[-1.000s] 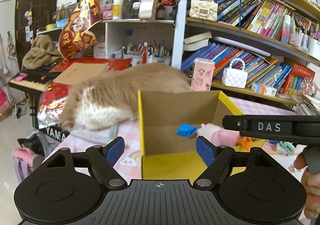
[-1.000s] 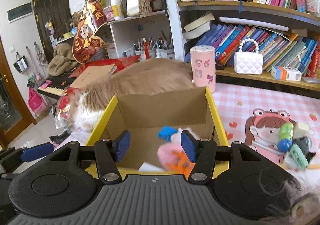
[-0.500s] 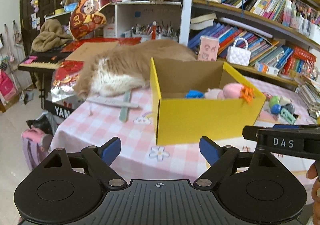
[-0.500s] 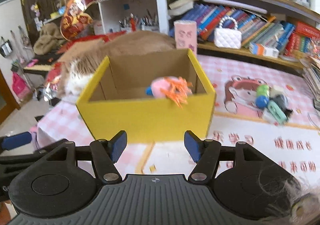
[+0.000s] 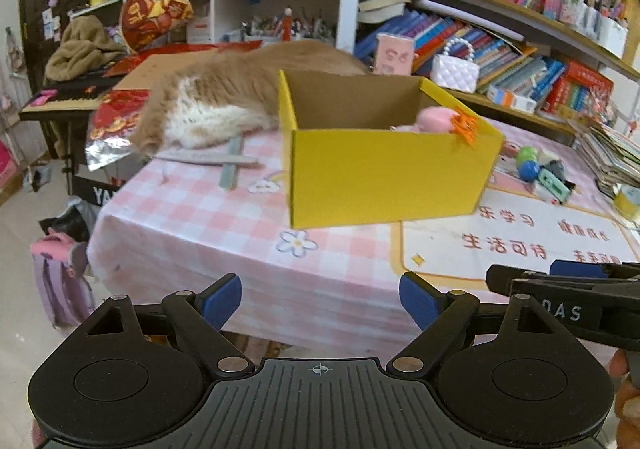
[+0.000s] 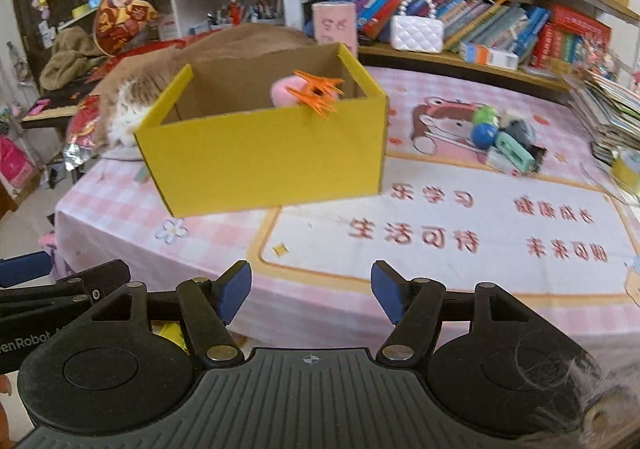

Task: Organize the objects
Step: 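Move both grippers back from the box toward the pile of small toys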

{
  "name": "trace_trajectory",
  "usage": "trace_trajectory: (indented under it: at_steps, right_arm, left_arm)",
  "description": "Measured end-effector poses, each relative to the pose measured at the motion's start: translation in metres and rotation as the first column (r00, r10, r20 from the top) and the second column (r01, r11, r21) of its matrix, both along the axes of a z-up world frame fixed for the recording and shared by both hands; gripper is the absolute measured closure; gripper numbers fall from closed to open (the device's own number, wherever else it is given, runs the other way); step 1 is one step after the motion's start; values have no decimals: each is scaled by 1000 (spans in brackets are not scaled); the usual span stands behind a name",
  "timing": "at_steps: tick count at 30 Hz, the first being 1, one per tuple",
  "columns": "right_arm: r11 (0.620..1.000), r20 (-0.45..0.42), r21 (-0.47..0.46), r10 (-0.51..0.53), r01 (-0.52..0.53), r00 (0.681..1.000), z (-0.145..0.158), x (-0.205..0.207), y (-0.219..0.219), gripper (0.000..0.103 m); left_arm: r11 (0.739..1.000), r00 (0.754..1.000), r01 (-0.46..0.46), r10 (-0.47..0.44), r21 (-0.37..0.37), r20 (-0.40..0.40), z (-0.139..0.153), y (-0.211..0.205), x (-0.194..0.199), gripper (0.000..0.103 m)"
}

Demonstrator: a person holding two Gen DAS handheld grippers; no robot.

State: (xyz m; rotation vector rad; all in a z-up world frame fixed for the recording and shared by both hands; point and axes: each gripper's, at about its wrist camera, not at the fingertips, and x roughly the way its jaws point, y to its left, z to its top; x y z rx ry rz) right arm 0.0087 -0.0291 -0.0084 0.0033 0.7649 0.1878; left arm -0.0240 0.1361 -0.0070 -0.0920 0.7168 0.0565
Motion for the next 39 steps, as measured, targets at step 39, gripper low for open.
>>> trace_trajectory:
  at_steps: [39]
  right_arm:
    - [941,-49,-1,-338,338,940,-5,17,-130,36]
  left_arm:
    - [945,944,327,-328,-31,-47,-9,-132,77,14]
